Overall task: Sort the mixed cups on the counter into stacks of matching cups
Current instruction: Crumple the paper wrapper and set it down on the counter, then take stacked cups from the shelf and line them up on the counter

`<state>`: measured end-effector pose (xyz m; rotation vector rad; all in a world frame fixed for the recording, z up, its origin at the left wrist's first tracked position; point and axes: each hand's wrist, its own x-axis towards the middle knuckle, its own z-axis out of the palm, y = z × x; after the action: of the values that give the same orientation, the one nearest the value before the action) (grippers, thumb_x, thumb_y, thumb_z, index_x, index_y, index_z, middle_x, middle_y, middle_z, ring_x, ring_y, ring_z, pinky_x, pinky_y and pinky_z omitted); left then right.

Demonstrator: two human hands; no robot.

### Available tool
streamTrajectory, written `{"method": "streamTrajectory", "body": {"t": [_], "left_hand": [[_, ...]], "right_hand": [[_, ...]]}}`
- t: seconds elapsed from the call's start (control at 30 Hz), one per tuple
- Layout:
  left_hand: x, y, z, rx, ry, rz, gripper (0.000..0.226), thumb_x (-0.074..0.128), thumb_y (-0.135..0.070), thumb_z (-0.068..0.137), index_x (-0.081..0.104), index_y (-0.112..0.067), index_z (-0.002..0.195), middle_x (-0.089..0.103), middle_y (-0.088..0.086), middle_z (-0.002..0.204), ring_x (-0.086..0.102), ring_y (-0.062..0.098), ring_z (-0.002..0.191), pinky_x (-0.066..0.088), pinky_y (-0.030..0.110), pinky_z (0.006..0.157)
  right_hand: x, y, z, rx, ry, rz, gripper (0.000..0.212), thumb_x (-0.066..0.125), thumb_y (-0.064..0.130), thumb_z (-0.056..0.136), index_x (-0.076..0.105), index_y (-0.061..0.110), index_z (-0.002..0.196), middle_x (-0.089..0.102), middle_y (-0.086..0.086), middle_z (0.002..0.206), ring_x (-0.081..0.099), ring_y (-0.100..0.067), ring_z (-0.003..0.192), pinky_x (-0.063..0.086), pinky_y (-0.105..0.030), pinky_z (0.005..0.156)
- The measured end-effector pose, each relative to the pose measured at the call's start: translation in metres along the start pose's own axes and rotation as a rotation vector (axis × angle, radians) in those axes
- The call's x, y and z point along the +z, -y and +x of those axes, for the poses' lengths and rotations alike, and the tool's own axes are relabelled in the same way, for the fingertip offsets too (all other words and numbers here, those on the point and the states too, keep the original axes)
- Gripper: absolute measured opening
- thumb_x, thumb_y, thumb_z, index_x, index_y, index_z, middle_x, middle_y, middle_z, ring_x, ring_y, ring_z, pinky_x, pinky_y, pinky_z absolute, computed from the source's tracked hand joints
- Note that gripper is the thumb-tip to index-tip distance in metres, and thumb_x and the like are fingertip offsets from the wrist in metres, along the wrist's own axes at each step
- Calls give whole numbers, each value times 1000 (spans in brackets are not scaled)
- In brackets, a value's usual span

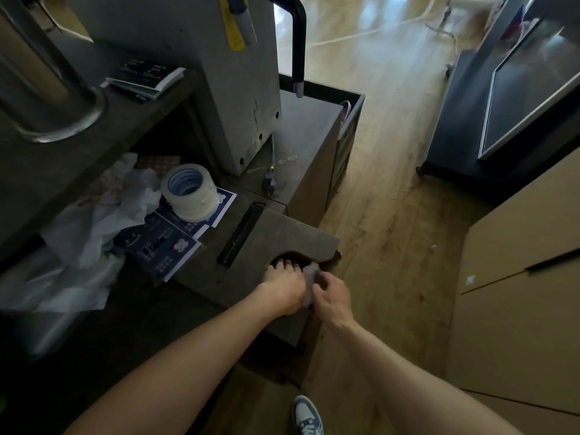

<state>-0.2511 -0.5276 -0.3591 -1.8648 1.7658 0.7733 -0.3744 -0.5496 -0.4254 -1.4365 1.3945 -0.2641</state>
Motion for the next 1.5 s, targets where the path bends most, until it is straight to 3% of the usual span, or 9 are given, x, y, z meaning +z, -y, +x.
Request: {"method": "streamTrajectory", "body": {"t": [0.1, 0.23, 0.37, 0.5, 0.63, 0.93, 1.03, 1.13, 1.5], "left_hand": [[0, -12, -4, 1, 32, -13, 70, 50, -30, 96, 20, -4, 153, 28, 22, 155, 27, 41, 142, 24, 56, 115], [2, -17, -3, 42, 153, 137, 53, 41, -31, 98, 39, -12, 147, 21, 18, 161, 9, 40, 149, 4, 63, 117], [6, -3, -11, 20, -31, 106, 57, 43, -29, 99, 32, -10, 151, 17, 18, 162, 5, 35, 151, 0, 58, 119], [8, 20, -25, -95, -151, -28, 74, 43, -36, 100, 1, -15, 156, -9, 14, 164, -13, 32, 150, -5, 57, 118], [16, 40, -40, -204, -113, -100, 83, 42, -43, 99, -11, -11, 154, -19, 14, 162, -19, 31, 149, -6, 56, 119], [33, 71, -69, -266, -122, -113, 82, 42, -45, 99, -7, -10, 155, -14, 15, 163, -13, 31, 150, -2, 56, 120], [11, 74, -97, -294, -245, -119, 70, 48, -36, 98, 15, -14, 155, 24, 17, 158, 26, 33, 145, 25, 53, 116], [-26, 84, -141, -271, -432, -147, 32, 53, -26, 94, 50, -17, 125, 59, 10, 121, 59, 26, 107, 51, 43, 89], [-118, 136, -369, -480, -968, -60, 37, 49, -43, 94, 54, -18, 121, 63, 8, 114, 64, 30, 99, 48, 38, 72]], "right_hand": [[-9, 1, -3, 119, -267, 85, 43, 57, 11, 93, 53, 8, 136, 59, -9, 130, 56, -25, 120, 48, -30, 94], [0, 15, -3, 524, 16, 226, 51, 51, 32, 98, 48, 4, 140, 56, -17, 134, 54, -32, 122, 44, -40, 103], [14, 8, 16, 421, 124, 207, 65, 50, 51, 85, 58, 5, 129, 62, -18, 128, 59, -33, 115, 47, -42, 98], [15, 58, 0, 289, 250, 243, 28, 44, 36, 99, 67, 21, 91, 67, -16, 114, 64, -31, 104, 47, -49, 101], [37, 85, 1, 229, 351, 158, 34, 37, 35, 103, 64, 18, 114, 64, -9, 116, 60, -26, 107, 45, -43, 100], [54, 111, -5, 241, 325, -127, 33, 38, 34, 104, 61, 11, 100, 62, -7, 94, 60, -18, 84, 48, -33, 76], [49, 132, -16, 68, 103, -410, 27, 51, 40, 98, 59, 15, 90, 63, -3, 84, 63, -17, 74, 55, -34, 70], [40, 182, -42, -275, -103, -488, 20, 57, 39, 94, 65, 21, 97, 61, 6, 83, 58, -13, 74, 47, -28, 63], [23, 388, -208, -968, -158, -630, 58, 55, 46, 93, 42, 17, 141, 48, -12, 139, 47, -34, 127, 43, -45, 93]]}}
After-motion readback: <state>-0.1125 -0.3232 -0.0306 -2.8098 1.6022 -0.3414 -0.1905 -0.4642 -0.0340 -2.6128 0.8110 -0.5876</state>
